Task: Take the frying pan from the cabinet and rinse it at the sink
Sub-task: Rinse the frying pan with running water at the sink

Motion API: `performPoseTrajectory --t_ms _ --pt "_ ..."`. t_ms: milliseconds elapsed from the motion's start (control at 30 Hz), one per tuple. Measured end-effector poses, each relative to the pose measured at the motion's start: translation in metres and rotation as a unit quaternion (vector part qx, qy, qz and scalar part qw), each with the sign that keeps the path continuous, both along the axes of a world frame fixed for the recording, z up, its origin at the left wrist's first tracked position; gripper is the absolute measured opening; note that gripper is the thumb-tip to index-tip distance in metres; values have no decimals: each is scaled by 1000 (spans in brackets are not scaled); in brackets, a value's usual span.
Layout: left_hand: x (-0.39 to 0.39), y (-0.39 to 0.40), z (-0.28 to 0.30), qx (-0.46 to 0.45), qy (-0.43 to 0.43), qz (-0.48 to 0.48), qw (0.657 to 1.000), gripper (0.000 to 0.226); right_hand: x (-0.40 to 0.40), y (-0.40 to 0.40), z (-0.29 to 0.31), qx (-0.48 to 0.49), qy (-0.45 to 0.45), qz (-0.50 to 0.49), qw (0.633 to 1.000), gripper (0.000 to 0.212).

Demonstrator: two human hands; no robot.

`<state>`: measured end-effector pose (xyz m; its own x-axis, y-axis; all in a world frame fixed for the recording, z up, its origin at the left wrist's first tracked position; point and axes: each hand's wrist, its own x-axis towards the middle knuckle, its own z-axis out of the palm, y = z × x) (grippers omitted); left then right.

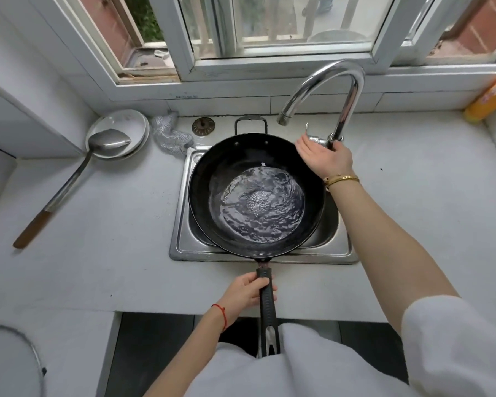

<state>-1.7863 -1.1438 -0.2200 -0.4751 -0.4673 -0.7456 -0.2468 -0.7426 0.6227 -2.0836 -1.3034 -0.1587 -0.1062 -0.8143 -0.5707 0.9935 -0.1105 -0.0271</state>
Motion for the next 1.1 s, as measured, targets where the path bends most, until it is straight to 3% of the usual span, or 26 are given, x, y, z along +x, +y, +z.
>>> performPoseTrajectory --t_ms 67,133,233,333,433,500,533,567,633,733,833,933,967,1067,1100 --pt "0 0 0 -3 -4 4 1000 26 -1 10 6 44 124 66 989 60" --pt "-1 1 -1 -5 -9 8 1000 27 4 21 12 101 279 147 944 51" --pt "-3 3 0 -11 -16 14 1000 28 25 45 18 190 502 253 805 35" --pt "-4 4 -1 -19 -18 20 999 29 48 80 12 193 644 324 666 28" --pt "-4 8 -2 -31 -21 29 999 28 74 120 6 155 726 419 523 32" --pt "-5 9 -1 -39 -23 33 998 26 95 144 -1 129 752 509 399 34" --pt "-6 10 -1 -43 -25 33 998 25 105 155 -5 120 747 552 351 36" --pt "-6 11 0 -45 -26 32 998 24 116 164 -7 112 729 591 326 38" --pt "-7 13 0 -52 -31 27 998 22 134 181 -13 100 683 646 325 38" --pt "-5 15 2 -52 -37 26 998 23 157 202 -21 94 623 678 378 34" --pt "-3 14 4 -39 -33 30 998 25 177 215 -31 104 616 640 447 35" --pt "-4 13 3 -27 -14 28 999 28 192 222 -44 137 670 562 466 38" --pt "-4 13 3 -21 -4 30 999 29 197 225 -46 168 655 537 505 35" --pt "-4 15 6 -10 8 25 1000 26 218 233 -53 248 543 441 670 14" --pt "-4 15 6 -5 11 23 1000 24 224 234 -53 273 525 410 694 13"
